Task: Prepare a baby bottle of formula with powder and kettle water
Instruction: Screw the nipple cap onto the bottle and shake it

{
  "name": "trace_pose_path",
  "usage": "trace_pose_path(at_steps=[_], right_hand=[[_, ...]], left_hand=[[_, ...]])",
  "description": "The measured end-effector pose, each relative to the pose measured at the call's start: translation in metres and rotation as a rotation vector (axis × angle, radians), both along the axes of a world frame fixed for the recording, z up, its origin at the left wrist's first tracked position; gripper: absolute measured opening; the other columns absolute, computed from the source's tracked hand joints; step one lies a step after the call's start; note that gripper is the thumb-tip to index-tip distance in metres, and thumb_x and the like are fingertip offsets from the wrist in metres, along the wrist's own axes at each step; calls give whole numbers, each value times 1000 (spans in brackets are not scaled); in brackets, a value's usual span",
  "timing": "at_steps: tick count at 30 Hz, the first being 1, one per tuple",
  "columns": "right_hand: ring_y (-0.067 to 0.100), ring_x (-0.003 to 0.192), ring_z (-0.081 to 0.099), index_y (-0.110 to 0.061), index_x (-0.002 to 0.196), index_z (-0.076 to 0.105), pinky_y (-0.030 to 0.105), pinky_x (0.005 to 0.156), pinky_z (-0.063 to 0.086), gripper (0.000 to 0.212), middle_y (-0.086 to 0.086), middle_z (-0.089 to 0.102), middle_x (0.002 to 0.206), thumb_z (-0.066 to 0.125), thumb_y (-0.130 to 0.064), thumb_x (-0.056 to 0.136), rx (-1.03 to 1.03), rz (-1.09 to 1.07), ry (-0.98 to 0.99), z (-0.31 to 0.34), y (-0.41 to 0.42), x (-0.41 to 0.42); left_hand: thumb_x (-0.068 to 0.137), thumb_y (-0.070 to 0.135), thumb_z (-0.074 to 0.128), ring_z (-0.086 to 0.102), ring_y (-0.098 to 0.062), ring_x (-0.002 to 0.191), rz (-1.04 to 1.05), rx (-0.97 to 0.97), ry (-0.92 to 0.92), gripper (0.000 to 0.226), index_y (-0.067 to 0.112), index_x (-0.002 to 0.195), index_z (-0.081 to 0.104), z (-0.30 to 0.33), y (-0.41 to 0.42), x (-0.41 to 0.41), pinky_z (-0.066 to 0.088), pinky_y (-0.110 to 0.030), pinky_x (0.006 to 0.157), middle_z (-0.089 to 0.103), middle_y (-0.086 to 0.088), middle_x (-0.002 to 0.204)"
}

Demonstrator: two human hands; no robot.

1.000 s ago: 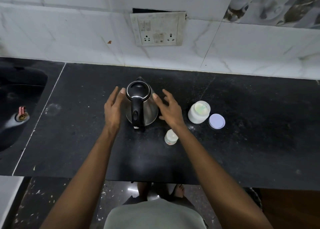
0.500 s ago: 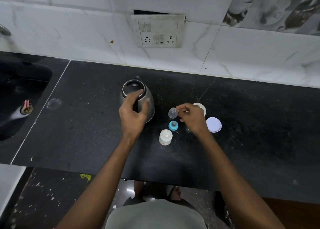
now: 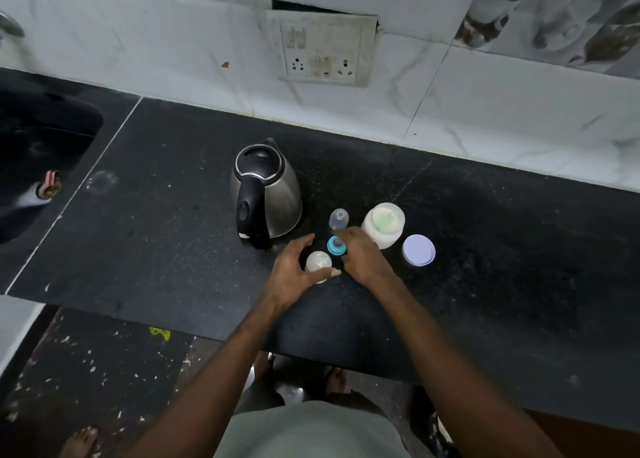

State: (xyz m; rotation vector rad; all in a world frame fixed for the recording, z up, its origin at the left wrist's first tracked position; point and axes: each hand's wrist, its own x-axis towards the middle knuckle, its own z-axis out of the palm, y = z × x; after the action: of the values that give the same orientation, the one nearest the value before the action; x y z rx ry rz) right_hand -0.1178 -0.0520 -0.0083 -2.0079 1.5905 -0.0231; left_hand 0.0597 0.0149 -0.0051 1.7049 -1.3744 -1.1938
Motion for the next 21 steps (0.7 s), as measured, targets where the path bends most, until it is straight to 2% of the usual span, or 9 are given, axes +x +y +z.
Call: trace_pose_path(at_steps=[3,6,9,14,18,21], right_hand=[[35,129,57,-21,156,44,45,110,49,77,12,40,156,69,4,88,-38,107,94,-1,-6,7],[37,120,63,-22,154,45,46,101,54,71,13,38,157,71,-4,91,-45,152,199,-3,-12,11],[38,119,63,-18,149,50,47,98,54,60,15,45,152,69,-5,93,-28,191,232,-2,-15,14],[35,116,64,-12,137,56,44,95,54,43,16,55,140,65,-5,95,-35,210,261,3,-16,14],[33,115,64,-17,143,53,43,94,54,51,15,48,145,70,-19,95,-58,166,226,8,-16,12],[35,114,63,-20,149,50,46,93,56,62,14,41,150,72,-20,92,-68,145,191,17,-16,10]], left_hand=[[64,37,100,55,-9,130,-24,18,-26,99,16,149,53,-10,5,-2,45,-28,109,57,7,142],[66,30,99,63,-15,122,-19,-21,-70,84,15,140,61,-19,5,-3,53,-35,105,65,0,134],[69,21,97,67,-18,114,-16,-39,-78,67,15,130,67,-24,4,-4,56,-38,100,69,0,123],[72,20,95,68,-14,112,-6,-65,-58,62,16,128,69,-34,4,-3,58,-38,98,71,2,123],[74,17,93,69,-9,112,21,-68,-11,59,18,127,70,-37,7,-5,58,-32,98,72,5,123],[74,16,93,69,-8,112,19,-72,-2,58,19,127,70,-39,6,-4,57,-28,98,72,6,123]])
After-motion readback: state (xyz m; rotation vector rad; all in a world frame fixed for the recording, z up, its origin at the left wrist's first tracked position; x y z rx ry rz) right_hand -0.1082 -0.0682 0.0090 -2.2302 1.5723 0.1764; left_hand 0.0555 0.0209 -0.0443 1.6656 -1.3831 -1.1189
